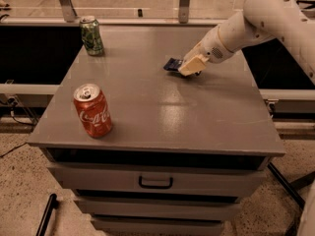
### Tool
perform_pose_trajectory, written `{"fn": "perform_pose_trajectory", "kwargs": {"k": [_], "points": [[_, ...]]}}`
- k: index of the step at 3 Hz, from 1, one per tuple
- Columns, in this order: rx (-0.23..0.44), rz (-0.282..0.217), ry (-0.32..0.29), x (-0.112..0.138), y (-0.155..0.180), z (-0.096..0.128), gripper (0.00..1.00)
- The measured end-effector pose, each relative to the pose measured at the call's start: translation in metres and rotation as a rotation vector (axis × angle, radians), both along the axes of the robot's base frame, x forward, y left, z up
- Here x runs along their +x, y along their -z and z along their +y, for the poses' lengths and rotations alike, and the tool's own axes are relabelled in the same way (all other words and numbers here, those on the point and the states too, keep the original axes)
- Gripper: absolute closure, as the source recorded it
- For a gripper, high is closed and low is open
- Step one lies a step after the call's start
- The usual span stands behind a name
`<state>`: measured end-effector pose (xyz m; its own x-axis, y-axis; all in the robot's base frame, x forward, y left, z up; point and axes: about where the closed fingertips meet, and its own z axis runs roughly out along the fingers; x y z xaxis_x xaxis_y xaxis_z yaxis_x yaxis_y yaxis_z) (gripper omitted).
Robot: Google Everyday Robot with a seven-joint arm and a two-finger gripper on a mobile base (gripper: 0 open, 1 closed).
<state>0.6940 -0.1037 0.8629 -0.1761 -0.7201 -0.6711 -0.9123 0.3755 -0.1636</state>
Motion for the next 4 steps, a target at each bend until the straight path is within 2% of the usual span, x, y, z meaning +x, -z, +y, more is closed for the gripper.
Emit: {"fn": "perform_pose_trajectory", "kwargs": {"k": [1, 2, 3, 4], "points": [[0.002, -0.029, -0.098, -0.018, -0.023, 0.018, 1.0], [0.012, -0.029, -0.255, -0.06, -0.021, 0.041, 1.0], [0.004, -0.042, -0.362, -0.086, -0.016, 0.06, 1.0], [-0.018, -0.046, -0.412, -0.106, -0.014, 0.081, 1.0]]}}
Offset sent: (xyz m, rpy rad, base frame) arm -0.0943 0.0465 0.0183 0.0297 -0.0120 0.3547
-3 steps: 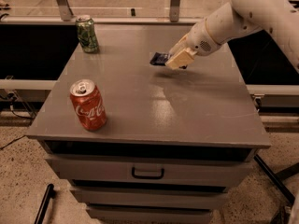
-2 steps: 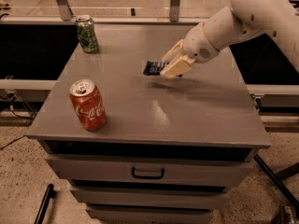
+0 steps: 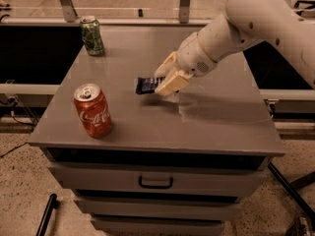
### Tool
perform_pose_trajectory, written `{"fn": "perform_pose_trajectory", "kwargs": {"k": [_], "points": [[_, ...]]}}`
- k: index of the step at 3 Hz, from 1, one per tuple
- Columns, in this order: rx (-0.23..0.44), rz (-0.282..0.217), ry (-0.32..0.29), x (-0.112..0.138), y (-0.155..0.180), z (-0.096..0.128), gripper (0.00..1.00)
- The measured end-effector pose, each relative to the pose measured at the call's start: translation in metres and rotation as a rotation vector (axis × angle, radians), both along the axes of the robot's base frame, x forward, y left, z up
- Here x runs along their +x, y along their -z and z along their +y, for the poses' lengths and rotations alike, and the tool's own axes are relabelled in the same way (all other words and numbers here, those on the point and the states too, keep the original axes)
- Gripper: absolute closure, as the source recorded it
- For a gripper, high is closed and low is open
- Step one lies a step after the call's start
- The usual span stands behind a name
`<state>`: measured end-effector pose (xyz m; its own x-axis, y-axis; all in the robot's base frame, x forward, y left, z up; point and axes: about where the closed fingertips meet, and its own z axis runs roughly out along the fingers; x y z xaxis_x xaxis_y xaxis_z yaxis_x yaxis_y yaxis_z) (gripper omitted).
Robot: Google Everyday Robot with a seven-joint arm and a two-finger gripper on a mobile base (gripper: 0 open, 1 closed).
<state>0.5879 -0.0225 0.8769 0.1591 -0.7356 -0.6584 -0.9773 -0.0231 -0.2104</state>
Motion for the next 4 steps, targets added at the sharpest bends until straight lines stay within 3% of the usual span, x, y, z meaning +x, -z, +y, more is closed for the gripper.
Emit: {"fn": "perform_pose_trajectory", "kwargs": {"k": [2, 3, 4], "points": [[-0.02, 0.009, -0.077, -0.026, 0.005, 0.029, 0.95], [-0.021, 0.011, -0.081, -0.026, 0.006, 0.03, 0.79], [-0.021, 0.012, -0.084, -0.027, 0.007, 0.032, 0.54]]}}
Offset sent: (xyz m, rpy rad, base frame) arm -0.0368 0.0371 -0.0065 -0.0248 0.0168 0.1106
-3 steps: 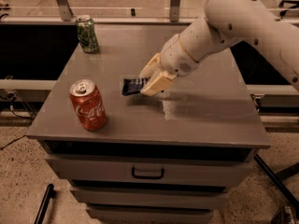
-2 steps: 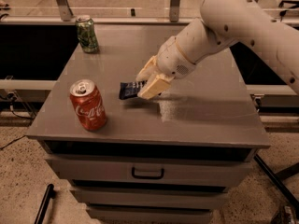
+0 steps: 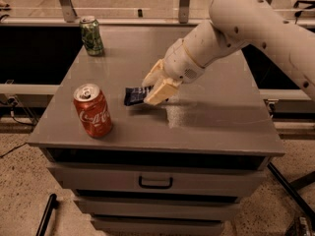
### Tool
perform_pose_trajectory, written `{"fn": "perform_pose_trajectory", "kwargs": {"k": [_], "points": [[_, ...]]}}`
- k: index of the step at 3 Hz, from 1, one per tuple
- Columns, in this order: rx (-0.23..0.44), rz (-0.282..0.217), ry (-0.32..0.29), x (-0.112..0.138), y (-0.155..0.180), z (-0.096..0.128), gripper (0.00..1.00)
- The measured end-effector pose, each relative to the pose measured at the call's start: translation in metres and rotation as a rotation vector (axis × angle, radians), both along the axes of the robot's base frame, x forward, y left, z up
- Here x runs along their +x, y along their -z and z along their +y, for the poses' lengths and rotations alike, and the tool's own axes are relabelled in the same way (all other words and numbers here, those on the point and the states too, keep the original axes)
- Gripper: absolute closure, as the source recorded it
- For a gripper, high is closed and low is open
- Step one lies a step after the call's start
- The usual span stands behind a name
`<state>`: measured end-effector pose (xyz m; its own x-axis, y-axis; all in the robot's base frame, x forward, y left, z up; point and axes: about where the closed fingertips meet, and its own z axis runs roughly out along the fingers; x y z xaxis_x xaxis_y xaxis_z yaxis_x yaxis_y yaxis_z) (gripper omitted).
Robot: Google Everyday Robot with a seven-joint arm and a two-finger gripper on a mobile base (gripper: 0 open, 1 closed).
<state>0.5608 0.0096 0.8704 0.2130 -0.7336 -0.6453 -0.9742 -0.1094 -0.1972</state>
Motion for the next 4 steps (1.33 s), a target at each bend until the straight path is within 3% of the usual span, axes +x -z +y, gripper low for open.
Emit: {"fn": "perform_pose_trajectory", "kwargs": {"k": [2, 3, 4], "points": [[-0.001, 0.003, -0.007, -0.0011, 0.0015, 0.0035, 0.08], [-0.001, 0.004, -0.009, -0.0015, 0.002, 0.0047, 0.0], [-0.003, 0.003, -0.009, -0.0017, 0.002, 0.0046, 0.0]]}}
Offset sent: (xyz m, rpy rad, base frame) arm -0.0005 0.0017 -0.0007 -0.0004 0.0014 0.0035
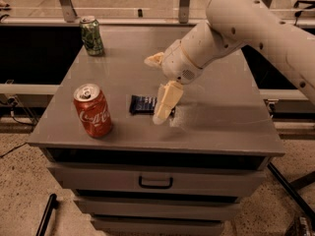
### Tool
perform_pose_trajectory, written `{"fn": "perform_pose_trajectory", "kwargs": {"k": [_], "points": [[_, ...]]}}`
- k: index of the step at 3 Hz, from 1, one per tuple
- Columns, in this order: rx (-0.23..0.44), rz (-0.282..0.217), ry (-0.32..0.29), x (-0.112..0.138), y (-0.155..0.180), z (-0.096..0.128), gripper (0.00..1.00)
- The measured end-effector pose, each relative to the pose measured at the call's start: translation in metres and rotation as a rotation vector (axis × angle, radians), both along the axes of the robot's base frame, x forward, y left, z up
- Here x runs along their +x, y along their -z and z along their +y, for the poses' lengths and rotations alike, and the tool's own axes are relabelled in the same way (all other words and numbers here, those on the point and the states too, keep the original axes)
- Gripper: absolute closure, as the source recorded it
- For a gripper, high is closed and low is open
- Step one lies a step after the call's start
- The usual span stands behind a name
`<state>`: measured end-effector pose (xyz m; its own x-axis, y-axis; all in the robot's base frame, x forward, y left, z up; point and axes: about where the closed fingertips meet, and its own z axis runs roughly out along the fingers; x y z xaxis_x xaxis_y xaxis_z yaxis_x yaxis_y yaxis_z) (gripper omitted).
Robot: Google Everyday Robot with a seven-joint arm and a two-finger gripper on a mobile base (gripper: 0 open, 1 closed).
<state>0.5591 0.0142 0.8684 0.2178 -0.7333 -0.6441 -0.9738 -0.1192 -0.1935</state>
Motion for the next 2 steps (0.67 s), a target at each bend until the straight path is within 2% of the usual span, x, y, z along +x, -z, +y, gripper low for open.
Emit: {"fn": "perform_pose_trajectory", "kwargs": {"k": [1, 2], "points": [[-0.072, -0.016, 0.089, -0.005, -0.008, -0.042, 0.0], [-0.14, -0.041, 0.229, -0.016, -0.02, -0.103, 0.0]]}}
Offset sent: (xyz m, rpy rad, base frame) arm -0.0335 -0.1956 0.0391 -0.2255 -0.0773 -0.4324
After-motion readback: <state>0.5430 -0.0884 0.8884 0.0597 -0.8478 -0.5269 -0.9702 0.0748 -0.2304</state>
